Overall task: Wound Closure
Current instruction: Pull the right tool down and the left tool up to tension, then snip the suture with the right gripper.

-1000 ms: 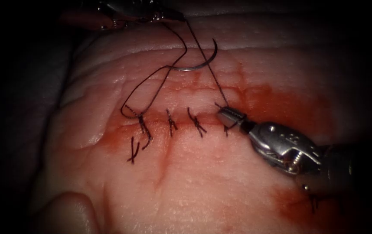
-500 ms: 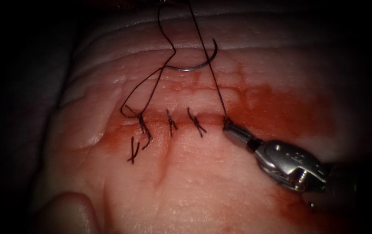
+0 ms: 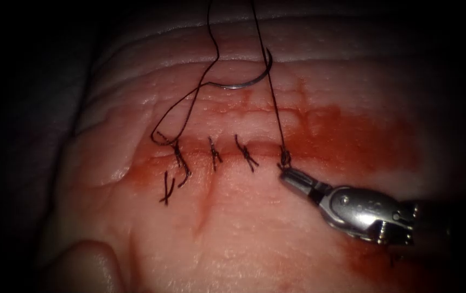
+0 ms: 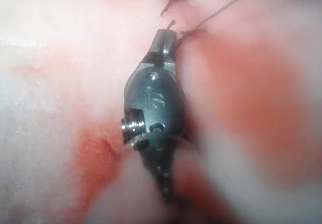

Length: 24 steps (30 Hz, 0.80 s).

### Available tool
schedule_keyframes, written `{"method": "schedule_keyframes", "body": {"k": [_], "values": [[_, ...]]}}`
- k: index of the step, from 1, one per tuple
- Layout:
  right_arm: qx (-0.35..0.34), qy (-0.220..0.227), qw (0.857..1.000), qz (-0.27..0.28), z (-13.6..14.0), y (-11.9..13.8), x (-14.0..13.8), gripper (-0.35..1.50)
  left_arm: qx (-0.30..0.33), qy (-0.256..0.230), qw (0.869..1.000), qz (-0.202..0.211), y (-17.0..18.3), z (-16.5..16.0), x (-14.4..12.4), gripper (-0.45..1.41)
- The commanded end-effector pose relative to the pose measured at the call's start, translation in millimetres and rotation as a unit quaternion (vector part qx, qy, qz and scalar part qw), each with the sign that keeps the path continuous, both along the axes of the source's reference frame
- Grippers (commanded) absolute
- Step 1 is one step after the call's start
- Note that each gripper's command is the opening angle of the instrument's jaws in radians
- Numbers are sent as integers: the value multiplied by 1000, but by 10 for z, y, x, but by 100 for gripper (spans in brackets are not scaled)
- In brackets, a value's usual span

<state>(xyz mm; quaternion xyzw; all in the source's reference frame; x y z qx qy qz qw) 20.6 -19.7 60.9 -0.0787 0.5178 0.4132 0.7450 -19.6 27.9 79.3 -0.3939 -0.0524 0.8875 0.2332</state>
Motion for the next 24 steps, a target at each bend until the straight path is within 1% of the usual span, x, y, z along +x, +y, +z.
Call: {"method": "schedule_keyframes", "body": {"k": [1, 3, 4, 8, 10, 12, 19, 23, 24], "values": [[-11, 3, 1000, -6, 5, -4, 7, -35, -7, -1, 1000, -1, 7, 5, -5, -45], [-29, 5, 999, -18, 4, -6, 7, -35, -13, 3, 1000, -6, 10, 6, -5, -45], [-44, 3, 999, -32, 2, -9, 8, -35, -13, 6, 1000, -8, 12, 7, -4, -45], [-51, 13, 998, -47, 0, -15, 10, -35, -21, 7, 1000, -12, 16, 10, -4, -45], [-52, 14, 997, -47, -1, -17, 10, -35, -25, 7, 1000, -13, 17, 10, -5, -45], [-52, 13, 997, -47, -3, -21, 11, -35, -47, 14, 999, -14, 22, 12, -6, -45], [-50, 8, 997, -52, -5, -31, 13, -35, -54, 16, 998, -18, 28, 18, -2, -45], [-47, 2, 998, -49, -4, -29, 14, -35, -54, 13, 998, -12, 23, 17, 6, -45], [-50, 2, 998, -40, -4, -27, 13, -35, -51, 11, 999, -12, 21, 14, 9, -45]]}}
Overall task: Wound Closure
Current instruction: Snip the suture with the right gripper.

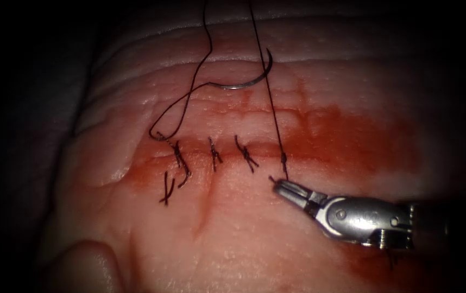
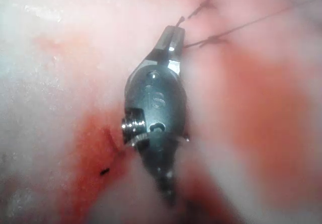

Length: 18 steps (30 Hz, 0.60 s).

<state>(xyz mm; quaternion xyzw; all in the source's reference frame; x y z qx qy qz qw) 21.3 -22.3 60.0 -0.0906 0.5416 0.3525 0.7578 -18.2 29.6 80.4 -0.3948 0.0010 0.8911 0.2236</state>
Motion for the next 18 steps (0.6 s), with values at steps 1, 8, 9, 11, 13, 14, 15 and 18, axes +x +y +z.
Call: {"method": "schedule_keyframes", "body": {"k": [1, 8, 9, 11, 13, 14, 15, 18], "values": [[-5, 5, 1000, 17, 3, 3, 4, 39, 5, -6, 1000, -2, 0, -4, 1, -45], [10, -6, 999, 34, -19, 18, -21, 100, 44, -27, 999, 9, -60, -90, 34, -45], [11, -6, 999, 33, -21, 19, -23, 105, 48, -29, 998, 5, -69, -102, 35, -45], [13, -5, 999, 32, -24, 20, -25, 106, 45, -27, 998, 15, -82, -121, 36, -45], [24, -16, 999, 36, -29, 29, -27, 86, 37, -37, 998, 30, -103, -162, 36, -45], [37, -39, 998, 36, -30, 36, -27, 78, 28, -41, 998, 30, -113, -184, 37, -45], [46, -42, 997, 37, -30, 39, -27, 78, 23, -42, 998, 30, -117, -193, 37, -45], [65, -52, 996, 40, -27, 50, -27, 71, 2, -49, 998, 38, -139, -235, 36, -45]]}}
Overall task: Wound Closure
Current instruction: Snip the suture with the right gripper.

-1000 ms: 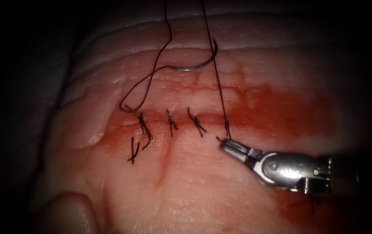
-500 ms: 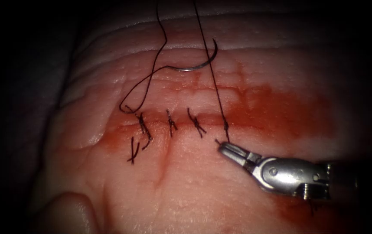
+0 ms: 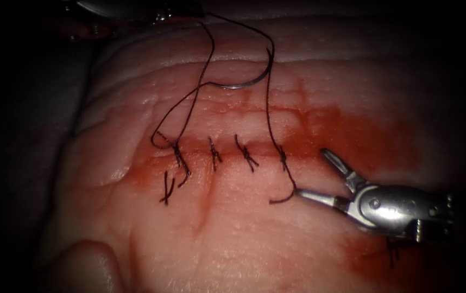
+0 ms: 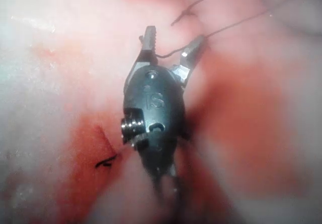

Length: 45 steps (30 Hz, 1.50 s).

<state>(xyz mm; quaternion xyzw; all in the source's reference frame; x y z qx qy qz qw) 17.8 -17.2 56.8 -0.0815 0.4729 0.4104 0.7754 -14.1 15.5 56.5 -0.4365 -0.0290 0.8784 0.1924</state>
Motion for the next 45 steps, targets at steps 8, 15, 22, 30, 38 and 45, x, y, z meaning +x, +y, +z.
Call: {"method": "schedule_keyframes", "body": {"k": [8, 15, 22, 30, 38, 45], "values": [[39, -21, 999, 15, 9, 19, 24, 46, -30, -7, 999, 5, -20, -57, -11, -45], [74, -47, 996, 11, 15, 30, 43, 74, -42, -21, 999, -1, -19, -87, -5, -45], [79, -58, 995, 15, 22, 35, 53, 76, -50, -22, 999, -1, -20, -101, -5, -45], [76, -75, 994, 14, 28, 35, 70, 66, -51, -30, 998, 0, -23, -107, -7, -45], [70, -87, 993, 22, 48, 39, 85, 64, -52, -36, 998, 3, -26, -121, -12, -45], [67, -94, 993, 26, 59, 45, 87, 61, -54, -38, 998, 4, -27, -126, -17, -45]]}}
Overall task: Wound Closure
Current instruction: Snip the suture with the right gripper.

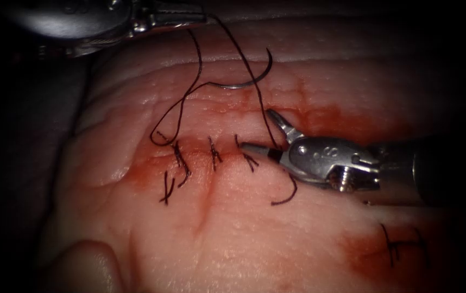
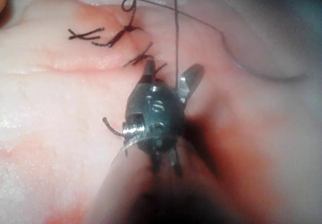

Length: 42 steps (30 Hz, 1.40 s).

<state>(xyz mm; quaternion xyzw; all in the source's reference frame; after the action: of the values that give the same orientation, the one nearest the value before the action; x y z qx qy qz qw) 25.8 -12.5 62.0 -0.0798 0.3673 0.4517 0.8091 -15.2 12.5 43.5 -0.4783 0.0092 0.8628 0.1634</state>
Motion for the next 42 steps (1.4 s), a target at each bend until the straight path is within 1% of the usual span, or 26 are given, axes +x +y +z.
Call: {"method": "schedule_keyframes", "body": {"k": [1, 5, 10, 15, 18, 20, 27, 29, 31, 32, 33, 34, 39, 42], "values": [[-1, -1, 1000, 1, 9, -1, 7, 63, -1, -1, 1000, 0, 2, 5, -6, -45], [-2, -4, 1000, 3, 16, 3, 6, 66, -4, -2, 1000, 2, 0, 1, -8, -45], [-4, -7, 1000, 7, 24, 4, 9, 83, -6, -5, 1000, 4, -2, -5, -10, -45], [-6, -10, 1000, 8, 28, 2, 15, 93, -9, -5, 1000, 6, -3, -8, -14, -45], [-6, -11, 1000, 8, 29, 1, 16, 93, -11, -5, 1000, 6, -2, -9, -17, -45], [-7, -12, 1000, 6, 29, 2, 16, 89, -12, -6, 1000, 7, -4, -11, -18, -45], [-7, -15, 1000, 8, 31, 3, 16, 64, -13, -7, 1000, 8, -8, -18, -19, -45], [-7, -16, 1000, 3, 32, 4, 16, 44, -15, -7, 1000, 10, -10, -20, -19, -45], [-6, -15, 1000, 2, 34, 4, 16, 31, -16, -7, 1000, 10, -12, -23, -20, -45], [-6, -13, 1000, 0, 35, 4, 16, 5, -16, -7, 1000, 10, -13, -24, -21, -45], [-6, -12, 1000, -1, 35, 5, 16, -11, -16, -6, 1000, 10, -13, -24, -22, -45], [-6, -12, 1000, -1, 35, 4, 16, -35, -17, -6, 1000, 10, -14, -24, -22, -45], [4, -5, 1000, 8, 33, 4, 16, -35, -19, -8, 1000, 11, -18, -23, -23, -45], [-3, 2, 1000, 15, 31, 5, 12, -35, -20, -8, 1000, 12, -21, -23, -22, -45]]}}
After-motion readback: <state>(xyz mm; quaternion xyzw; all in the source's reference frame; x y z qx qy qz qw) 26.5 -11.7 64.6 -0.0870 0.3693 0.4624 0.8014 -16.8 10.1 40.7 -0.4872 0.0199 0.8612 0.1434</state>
